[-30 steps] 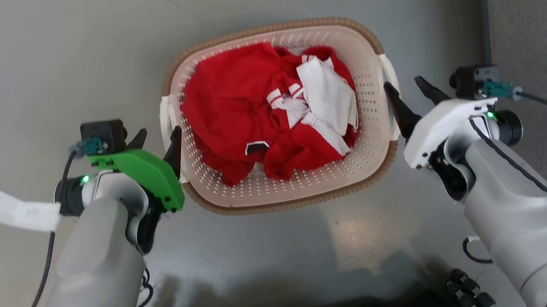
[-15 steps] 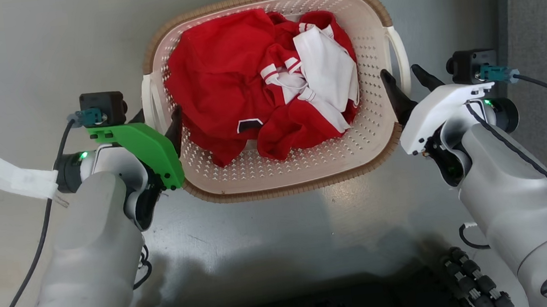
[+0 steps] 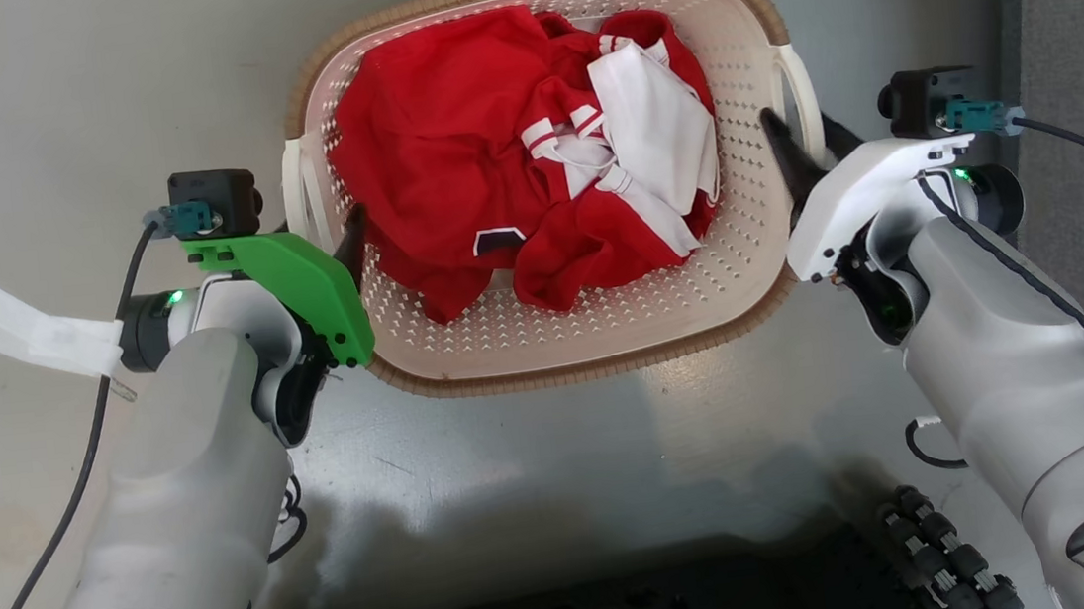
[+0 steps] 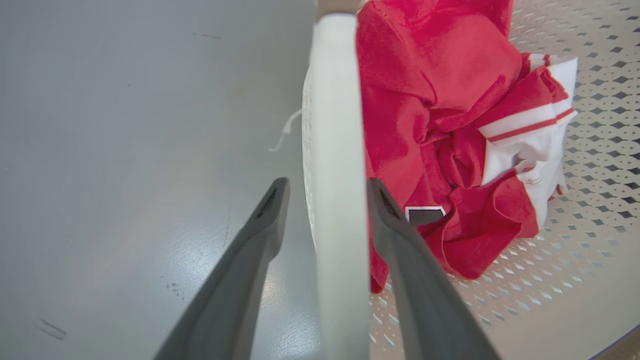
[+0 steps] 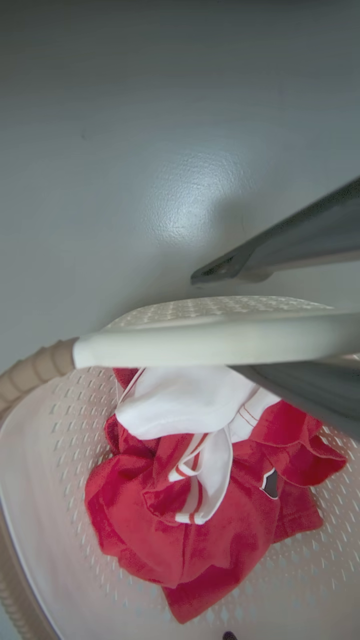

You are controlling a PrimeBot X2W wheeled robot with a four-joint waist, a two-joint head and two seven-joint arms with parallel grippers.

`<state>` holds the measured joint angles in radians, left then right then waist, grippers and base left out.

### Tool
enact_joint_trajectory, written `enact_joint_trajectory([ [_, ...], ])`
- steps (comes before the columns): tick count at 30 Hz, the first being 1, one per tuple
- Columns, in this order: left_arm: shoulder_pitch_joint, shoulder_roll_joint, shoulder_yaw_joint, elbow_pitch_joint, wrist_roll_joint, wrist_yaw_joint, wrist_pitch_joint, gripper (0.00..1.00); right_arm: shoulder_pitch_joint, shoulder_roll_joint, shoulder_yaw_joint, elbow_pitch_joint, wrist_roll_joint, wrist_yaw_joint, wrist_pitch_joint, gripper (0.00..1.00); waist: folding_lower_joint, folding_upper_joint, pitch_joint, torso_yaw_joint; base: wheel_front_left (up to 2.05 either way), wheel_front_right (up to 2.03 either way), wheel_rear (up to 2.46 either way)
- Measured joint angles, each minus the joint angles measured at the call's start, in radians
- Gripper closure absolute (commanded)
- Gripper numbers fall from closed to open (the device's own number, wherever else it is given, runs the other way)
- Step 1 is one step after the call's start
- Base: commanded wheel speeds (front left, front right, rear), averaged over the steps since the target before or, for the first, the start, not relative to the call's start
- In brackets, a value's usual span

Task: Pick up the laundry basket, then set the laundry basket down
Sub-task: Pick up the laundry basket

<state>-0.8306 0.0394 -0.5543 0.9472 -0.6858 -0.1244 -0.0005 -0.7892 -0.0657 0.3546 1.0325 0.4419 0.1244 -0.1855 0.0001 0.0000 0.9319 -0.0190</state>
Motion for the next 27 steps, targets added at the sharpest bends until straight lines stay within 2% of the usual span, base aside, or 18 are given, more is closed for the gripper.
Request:
enact_joint_trajectory([
  [1,-0.001,0.0,-0.004,0.002,-0.003,0.0,0.0,0.58,-0.003,0.0,0.003,0.003,0.001,0.0,0.0,0.84,0.0,0.0,0.001,0.0,0.0,0.0,0.0],
  [2,-0.001,0.0,-0.008,0.005,-0.009,0.0,0.0,0.67,-0.005,0.0,0.007,0.005,0.004,0.001,0.0,1.0,0.0,0.0,0.002,0.001,0.0,0.0,0.0],
  [3,-0.002,-0.001,-0.013,0.007,-0.018,0.0,0.0,0.84,-0.007,0.004,0.011,0.007,0.007,0.006,-0.004,1.0,0.0,0.0,0.003,0.001,0.0,0.0,0.0],
  [4,-0.002,-0.001,-0.018,0.008,-0.027,0.0,0.0,0.95,-0.008,0.004,0.014,0.009,0.008,0.006,-0.008,1.0,0.0,0.0,0.004,0.001,0.0,0.0,0.0],
  [5,-0.005,-0.004,-0.023,0.008,-0.033,0.0,0.0,1.0,-0.009,0.002,0.016,0.012,0.009,0.007,-0.009,1.0,0.0,0.0,0.004,0.001,0.0,0.0,0.0],
  [17,-0.015,-0.004,-0.072,0.039,-0.07,0.002,-0.005,1.0,-0.015,0.004,0.065,0.044,0.064,0.006,-0.018,1.0,0.0,0.0,-0.035,0.003,0.0,0.0,0.0],
  [23,-0.013,-0.002,-0.103,0.055,-0.098,0.002,-0.005,1.0,-0.015,0.004,0.096,0.06,0.097,0.006,-0.013,1.0,0.0,0.0,-0.085,0.005,0.0,0.0,0.0],
  [27,-0.009,0.005,-0.121,0.077,-0.119,0.002,0.01,1.0,-0.015,0.004,0.139,0.063,0.121,0.006,0.026,1.0,0.0,0.0,-0.142,0.007,0.0,0.0,0.0],
])
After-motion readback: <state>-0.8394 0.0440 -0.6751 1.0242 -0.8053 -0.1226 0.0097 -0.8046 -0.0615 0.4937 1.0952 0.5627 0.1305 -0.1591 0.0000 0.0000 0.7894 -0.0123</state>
